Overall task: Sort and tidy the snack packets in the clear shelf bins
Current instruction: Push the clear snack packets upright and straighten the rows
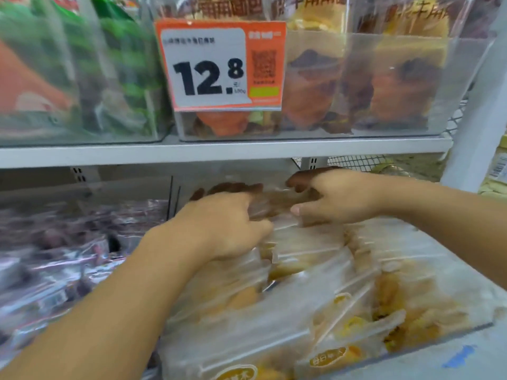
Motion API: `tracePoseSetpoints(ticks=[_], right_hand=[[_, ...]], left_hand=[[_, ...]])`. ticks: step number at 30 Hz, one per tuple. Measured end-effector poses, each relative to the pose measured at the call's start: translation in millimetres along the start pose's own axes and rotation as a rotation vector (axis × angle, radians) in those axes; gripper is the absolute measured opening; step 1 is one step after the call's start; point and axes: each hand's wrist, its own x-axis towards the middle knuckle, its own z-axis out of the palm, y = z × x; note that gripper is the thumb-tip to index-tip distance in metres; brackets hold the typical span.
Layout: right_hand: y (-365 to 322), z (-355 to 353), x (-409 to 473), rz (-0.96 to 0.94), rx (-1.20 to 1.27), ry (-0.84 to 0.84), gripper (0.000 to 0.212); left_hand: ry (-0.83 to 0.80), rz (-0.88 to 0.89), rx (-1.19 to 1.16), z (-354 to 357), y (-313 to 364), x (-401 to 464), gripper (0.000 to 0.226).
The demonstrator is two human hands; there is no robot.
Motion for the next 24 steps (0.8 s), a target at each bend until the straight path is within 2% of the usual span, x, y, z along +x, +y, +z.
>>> tracePoseSetpoints(ticks=[2, 5, 8, 10, 12, 14, 16, 19, 22, 24], right_hand=[[-3, 1, 14, 0.010, 0.157, 0.025, 0.058], [-11, 13, 33, -0.055, 0.065, 0.074, 0.057], [-13, 21, 40, -0.131, 0.107, 0.139, 0.032], [-14, 22, 36, -0.159, 0.147, 0.187, 0.041], [-14, 16, 29, -0.164, 0.061, 0.296, 0.051], [-17, 8, 18, -0.167, 0.039, 0.345, 0.039], [-25, 6, 12, -0.259, 0.055, 0.303, 0.027], [-39, 12, 18, -0.405, -0.058, 0.220, 0.023], [-49, 13, 26, -0.517, -0.236, 0.293, 0.012], [-60, 14, 26, -0.605, -0.233, 0.332, 0.010]], left_hand=[[-0.006, -0.032, -0.004, -1, -5, 0, 0.067], [0.025, -0.008, -0.048, 2, -9, 2, 0.051], [0.151, 0.015, -0.090, 6, -8, 10, 0.036], [0.184, 0.036, -0.131, 3, -11, 12, 0.041], [0.177, 0.048, -0.150, -3, -22, 7, 0.058], [0.197, 0.052, -0.119, -11, -38, -3, 0.059], [0.211, 0.049, -0.060, -18, -52, -15, 0.053], [0.148, -0.033, -0.018, -22, -67, -27, 0.057], [0.051, -0.096, -0.076, -18, -74, -35, 0.068], [0.056, -0.084, -0.114, -14, -76, -37, 0.062]])
